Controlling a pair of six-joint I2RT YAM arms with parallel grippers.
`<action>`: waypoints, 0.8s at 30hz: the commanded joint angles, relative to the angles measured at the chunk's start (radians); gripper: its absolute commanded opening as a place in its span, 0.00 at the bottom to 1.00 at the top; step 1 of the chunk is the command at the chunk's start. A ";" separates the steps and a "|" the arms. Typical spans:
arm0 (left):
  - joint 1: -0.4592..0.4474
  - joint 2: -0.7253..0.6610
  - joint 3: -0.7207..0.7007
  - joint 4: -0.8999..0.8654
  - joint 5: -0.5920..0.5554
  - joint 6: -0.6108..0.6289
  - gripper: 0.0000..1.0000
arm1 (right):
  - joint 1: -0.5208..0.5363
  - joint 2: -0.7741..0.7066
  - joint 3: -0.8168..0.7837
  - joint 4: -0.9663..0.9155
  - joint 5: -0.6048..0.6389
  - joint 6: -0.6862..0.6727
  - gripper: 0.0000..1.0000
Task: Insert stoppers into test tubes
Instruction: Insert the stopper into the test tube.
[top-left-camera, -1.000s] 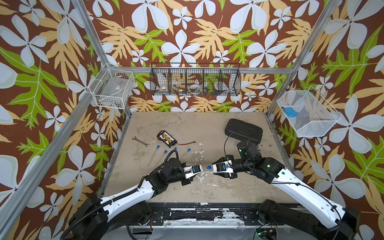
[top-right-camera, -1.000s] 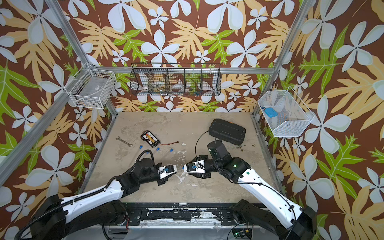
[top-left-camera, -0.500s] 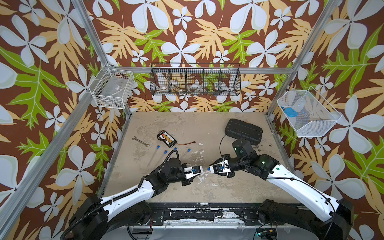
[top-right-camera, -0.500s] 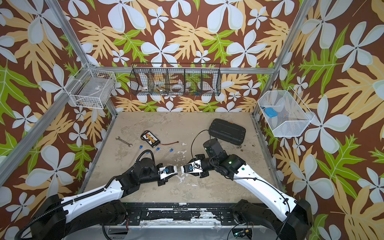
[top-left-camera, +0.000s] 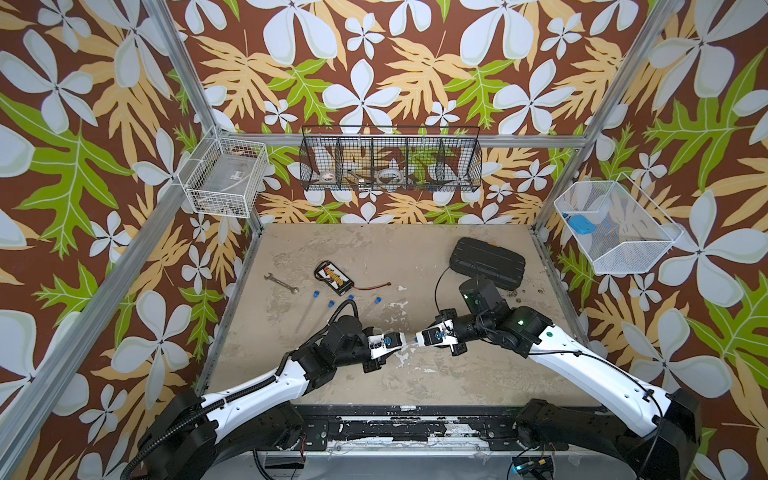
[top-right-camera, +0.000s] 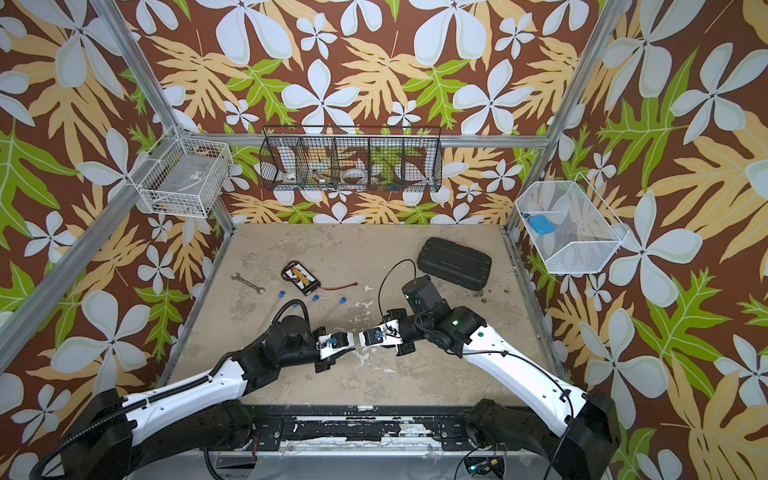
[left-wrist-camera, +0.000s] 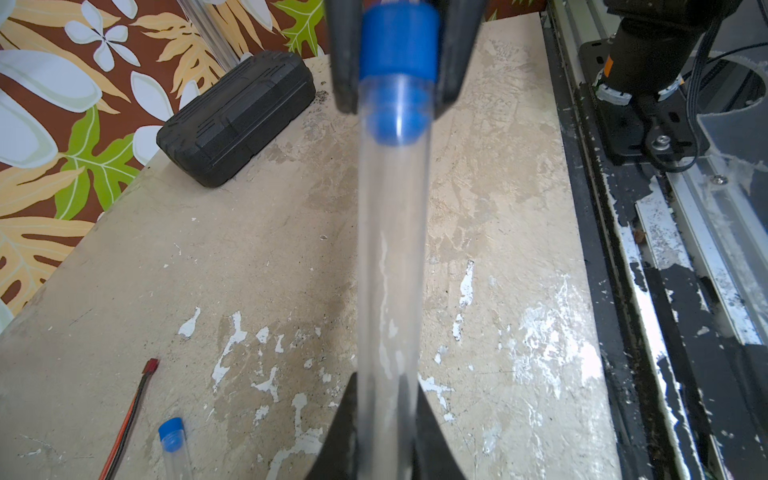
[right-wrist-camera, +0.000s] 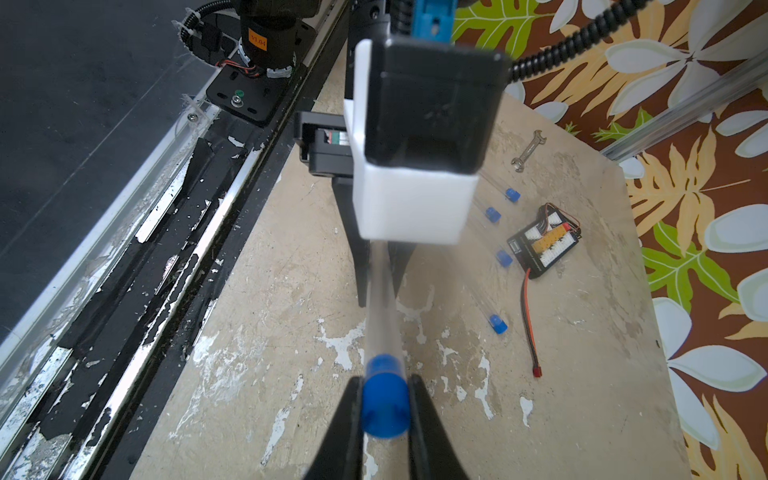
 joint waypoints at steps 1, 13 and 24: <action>0.002 -0.006 0.018 0.038 0.001 0.016 0.00 | 0.007 0.008 -0.001 0.018 -0.020 0.045 0.17; 0.001 -0.035 0.032 0.090 -0.077 0.103 0.00 | 0.008 0.052 -0.037 0.108 -0.057 0.213 0.12; 0.001 0.005 0.029 0.017 -0.166 0.171 0.00 | -0.026 -0.005 -0.001 0.055 -0.062 0.229 0.39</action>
